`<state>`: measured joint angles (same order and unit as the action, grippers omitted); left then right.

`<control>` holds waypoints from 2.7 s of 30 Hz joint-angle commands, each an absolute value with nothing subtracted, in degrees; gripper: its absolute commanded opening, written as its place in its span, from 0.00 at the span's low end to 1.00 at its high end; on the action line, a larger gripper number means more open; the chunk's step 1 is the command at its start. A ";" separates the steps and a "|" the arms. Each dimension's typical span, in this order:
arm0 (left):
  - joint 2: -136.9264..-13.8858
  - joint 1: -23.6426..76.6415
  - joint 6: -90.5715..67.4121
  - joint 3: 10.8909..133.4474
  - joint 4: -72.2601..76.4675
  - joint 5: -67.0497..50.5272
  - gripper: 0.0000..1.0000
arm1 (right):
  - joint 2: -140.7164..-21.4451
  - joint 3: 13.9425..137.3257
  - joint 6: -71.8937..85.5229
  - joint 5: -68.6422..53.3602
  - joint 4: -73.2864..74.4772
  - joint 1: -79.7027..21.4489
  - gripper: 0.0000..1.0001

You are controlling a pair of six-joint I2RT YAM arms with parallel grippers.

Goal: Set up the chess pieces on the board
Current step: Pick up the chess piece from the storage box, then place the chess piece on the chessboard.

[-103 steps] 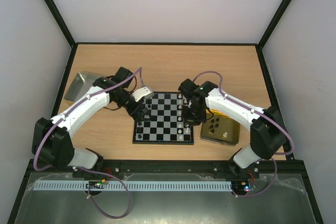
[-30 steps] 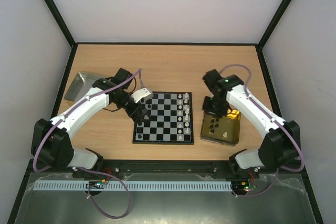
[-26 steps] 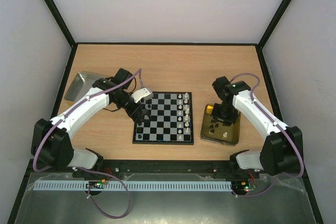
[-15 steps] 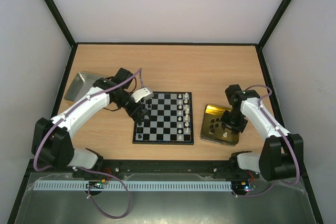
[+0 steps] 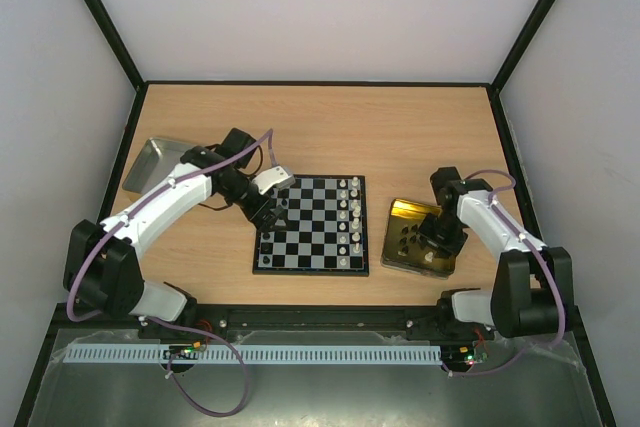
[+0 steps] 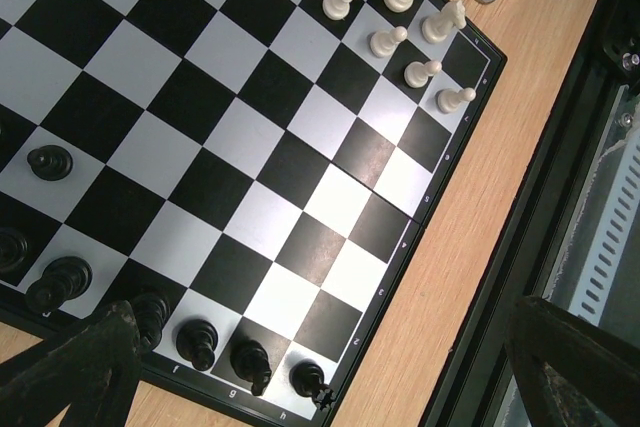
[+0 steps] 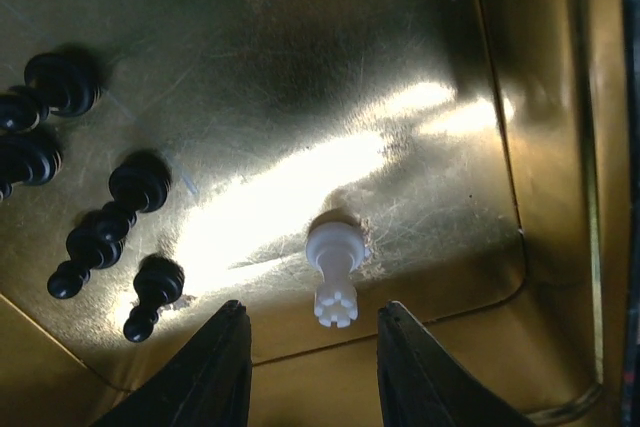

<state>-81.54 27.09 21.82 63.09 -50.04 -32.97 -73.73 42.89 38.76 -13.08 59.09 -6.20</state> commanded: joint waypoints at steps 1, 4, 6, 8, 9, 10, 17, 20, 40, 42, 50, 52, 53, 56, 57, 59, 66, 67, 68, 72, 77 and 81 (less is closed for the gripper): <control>-82.05 27.42 21.89 64.84 -50.80 -33.57 0.99 | -74.42 42.11 38.98 -12.59 57.28 -5.38 0.33; -81.94 27.42 21.89 64.73 -50.77 -33.56 0.99 | -74.87 41.80 39.22 -12.51 56.89 -5.19 0.33; -81.96 27.42 21.93 64.61 -50.71 -33.49 0.99 | -75.41 41.46 39.37 -12.50 56.38 -5.03 0.33; -81.91 27.42 21.89 64.48 -50.65 -33.49 0.99 | -76.04 41.03 39.54 -12.97 55.90 -4.97 0.32; -81.91 27.42 21.91 64.44 -50.63 -33.49 0.99 | -76.25 40.90 39.51 -13.05 55.76 -5.00 0.30; -81.93 27.42 21.90 64.38 -50.58 -33.49 0.99 | -76.44 40.83 39.55 -12.95 55.61 -4.97 0.29; -81.83 27.42 21.91 64.01 -50.37 -33.40 0.99 | -76.73 39.86 39.81 -12.28 54.86 -4.92 0.22; -81.98 27.42 21.91 64.07 -50.36 -33.44 0.99 | -76.90 39.41 40.18 -11.88 54.38 -4.79 0.19; -83.22 27.42 21.88 64.78 -50.43 -33.40 0.99 | -73.00 57.04 40.77 -11.38 67.18 -14.01 0.03; -83.48 27.42 21.90 64.93 -50.45 -33.35 0.99 | -73.10 58.82 42.65 -13.26 68.01 -19.52 0.03; -83.58 27.42 21.73 64.98 -50.13 -32.85 0.99 | -78.00 61.41 46.76 -18.14 65.81 -37.48 0.03; -83.70 27.42 21.69 65.02 -49.99 -32.38 0.99 | -79.35 60.09 46.84 -19.13 63.61 -38.82 0.04; -83.60 27.42 21.60 65.04 -49.96 -32.23 0.99 | -80.09 59.59 46.85 -19.39 62.43 -39.56 0.04; -83.40 27.42 21.30 64.80 -49.75 -31.64 0.99 | -82.66 58.36 46.38 -21.05 59.76 -40.53 0.04; -83.29 27.42 21.27 64.70 -49.75 -31.42 0.99 | -83.33 58.24 46.24 -21.02 59.13 -40.79 0.04; -83.03 27.42 21.20 64.57 -49.66 -31.23 0.99 | -84.38 57.94 45.81 -21.29 58.13 -41.21 0.04; -82.53 27.42 21.06 63.92 -49.21 -30.87 0.99 | -87.44 56.42 44.53 -21.98 56.43 -42.78 0.04; -82.62 27.42 21.01 63.91 -49.20 -30.83 0.99 | -87.86 56.03 44.41 -22.04 56.16 -42.88 0.04; -82.61 27.42 21.05 63.93 -49.17 -30.83 0.99 | -88.24 55.78 44.26 -22.24 55.79 -43.03 0.04; -82.70 27.42 21.02 64.16 -49.22 -30.85 0.99 | -89.42 55.24 43.78 -22.51 54.99 -43.46 0.04; -82.79 27.42 21.05 64.14 -49.28 -30.93 0.99 | -89.87 54.43 43.81 -23.38 53.71 -43.54 0.04; -82.79 27.42 21.12 63.90 -49.22 -30.98 0.99 | -90.54 54.57 43.52 -23.65 53.48 -43.91 0.04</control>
